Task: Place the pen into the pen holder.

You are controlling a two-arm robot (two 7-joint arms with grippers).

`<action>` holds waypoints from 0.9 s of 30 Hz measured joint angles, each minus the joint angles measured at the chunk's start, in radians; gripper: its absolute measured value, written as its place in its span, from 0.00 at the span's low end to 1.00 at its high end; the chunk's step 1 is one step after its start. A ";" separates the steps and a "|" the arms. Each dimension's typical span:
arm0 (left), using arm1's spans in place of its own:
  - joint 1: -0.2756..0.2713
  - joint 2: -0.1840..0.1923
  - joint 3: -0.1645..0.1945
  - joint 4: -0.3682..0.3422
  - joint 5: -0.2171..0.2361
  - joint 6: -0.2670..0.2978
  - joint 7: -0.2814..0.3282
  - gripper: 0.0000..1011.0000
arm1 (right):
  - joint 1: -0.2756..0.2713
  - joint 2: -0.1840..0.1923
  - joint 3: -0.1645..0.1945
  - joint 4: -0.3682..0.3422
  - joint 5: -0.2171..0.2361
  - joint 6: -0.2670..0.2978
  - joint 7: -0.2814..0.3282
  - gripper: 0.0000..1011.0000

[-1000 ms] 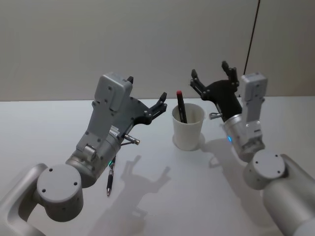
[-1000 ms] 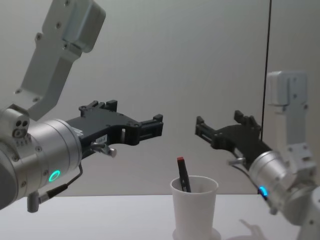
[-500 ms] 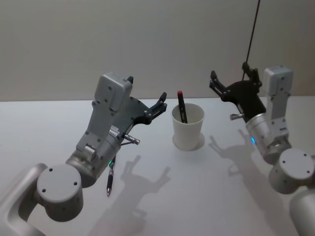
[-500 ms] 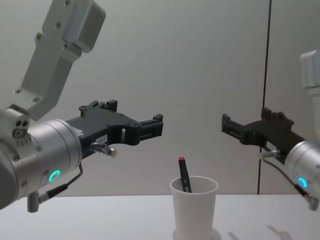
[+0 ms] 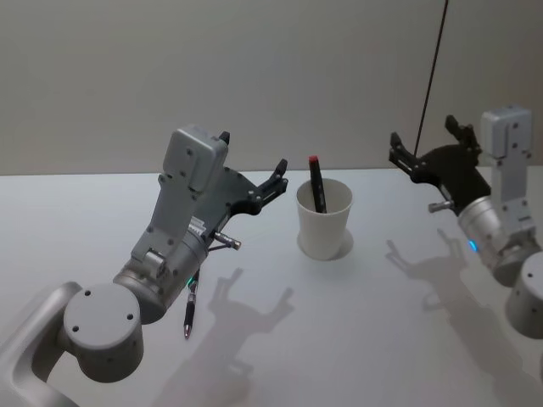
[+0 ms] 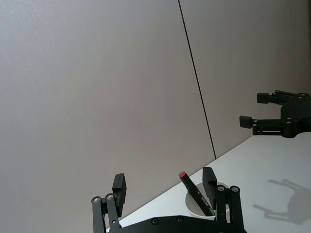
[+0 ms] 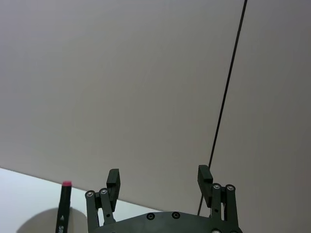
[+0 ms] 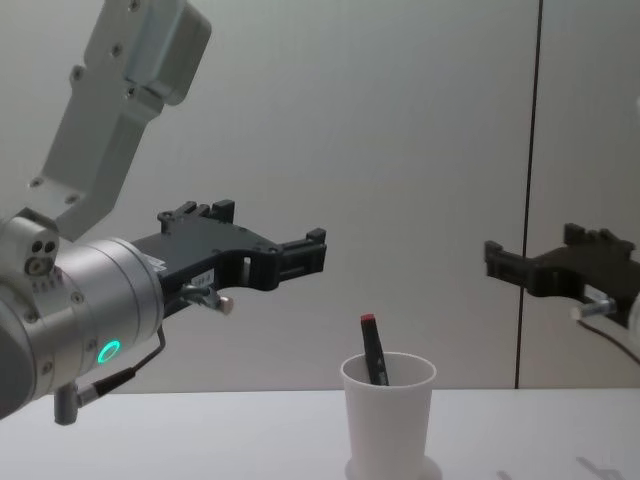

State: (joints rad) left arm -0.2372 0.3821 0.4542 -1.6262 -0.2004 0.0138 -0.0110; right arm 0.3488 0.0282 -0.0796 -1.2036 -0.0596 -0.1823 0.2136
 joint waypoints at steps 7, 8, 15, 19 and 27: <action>0.000 0.000 0.000 0.000 0.000 0.000 0.000 0.99 | -0.033 0.028 0.023 -0.064 -0.013 0.084 0.024 0.99; 0.000 0.000 0.000 0.000 0.000 0.000 0.000 0.99 | -0.036 0.031 0.026 -0.071 -0.014 0.092 0.026 0.99; 0.000 0.000 0.000 0.000 0.000 0.000 0.000 0.99 | -0.078 0.061 0.048 -0.132 -0.031 0.159 0.048 0.99; 0.000 0.000 0.000 0.000 0.000 0.000 0.000 0.99 | -0.098 0.072 0.057 -0.159 -0.039 0.183 0.058 0.99; 0.000 0.000 0.000 0.000 0.000 0.000 0.000 0.99 | -0.139 0.094 0.071 -0.209 -0.054 0.220 0.074 0.99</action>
State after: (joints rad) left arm -0.2372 0.3822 0.4542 -1.6262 -0.2004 0.0138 -0.0109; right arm 0.2093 0.1225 -0.0085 -1.4127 -0.1133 0.0376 0.2879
